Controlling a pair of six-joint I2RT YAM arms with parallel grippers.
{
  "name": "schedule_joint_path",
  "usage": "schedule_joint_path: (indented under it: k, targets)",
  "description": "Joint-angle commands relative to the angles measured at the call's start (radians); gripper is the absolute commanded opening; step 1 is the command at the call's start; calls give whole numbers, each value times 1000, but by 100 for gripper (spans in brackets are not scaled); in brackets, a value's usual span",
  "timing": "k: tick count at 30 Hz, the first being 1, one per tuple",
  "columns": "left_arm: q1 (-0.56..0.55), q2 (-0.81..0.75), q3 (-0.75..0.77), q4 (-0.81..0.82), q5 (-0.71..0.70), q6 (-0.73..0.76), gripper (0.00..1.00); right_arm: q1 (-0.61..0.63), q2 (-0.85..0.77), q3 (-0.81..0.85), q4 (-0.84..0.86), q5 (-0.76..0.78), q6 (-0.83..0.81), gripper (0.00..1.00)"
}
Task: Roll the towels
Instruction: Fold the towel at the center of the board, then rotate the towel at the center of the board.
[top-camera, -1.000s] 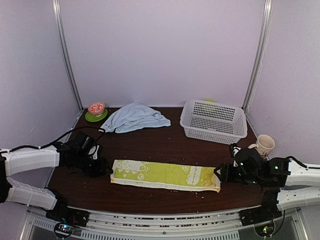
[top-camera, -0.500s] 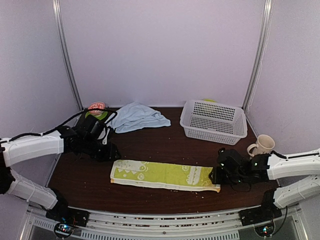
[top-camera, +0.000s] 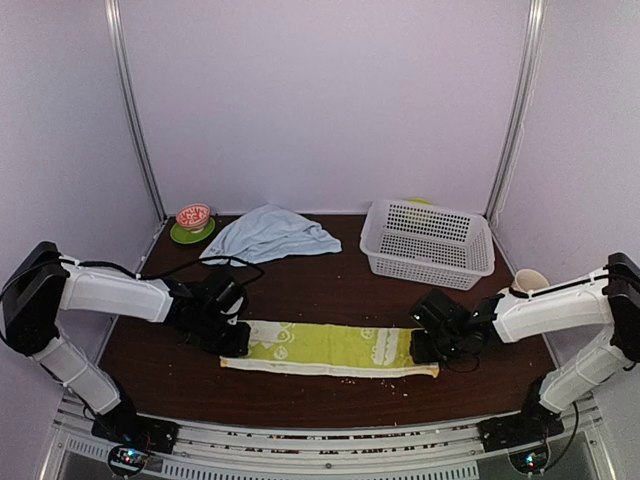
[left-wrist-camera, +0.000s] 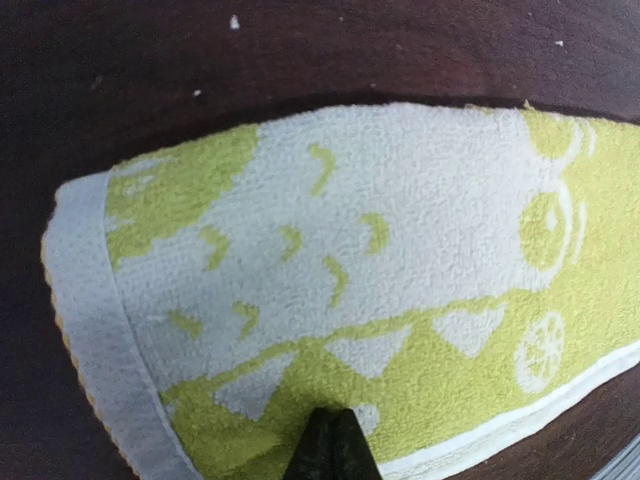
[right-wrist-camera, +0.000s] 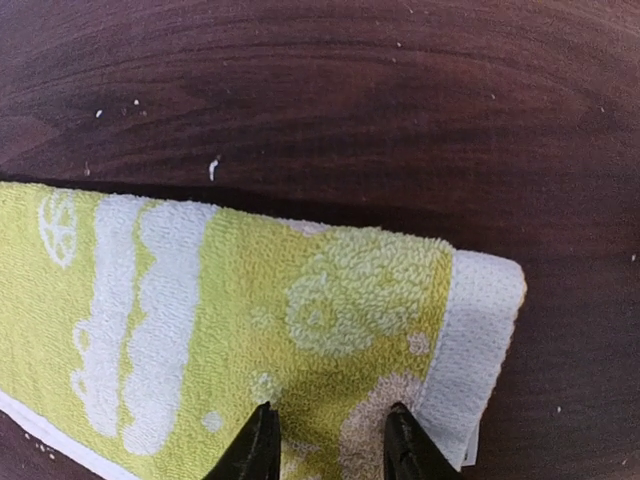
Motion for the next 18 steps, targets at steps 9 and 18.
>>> schedule_joint_path:
  k: [9,18]
  targets:
    - [-82,-165,-264,58,-56,-264,0,-40,346,344,-73,-99,-204,35]
    - [-92,-362,-164,-205,-167,-226,0,-51,170,379,-174,-19,-208,49]
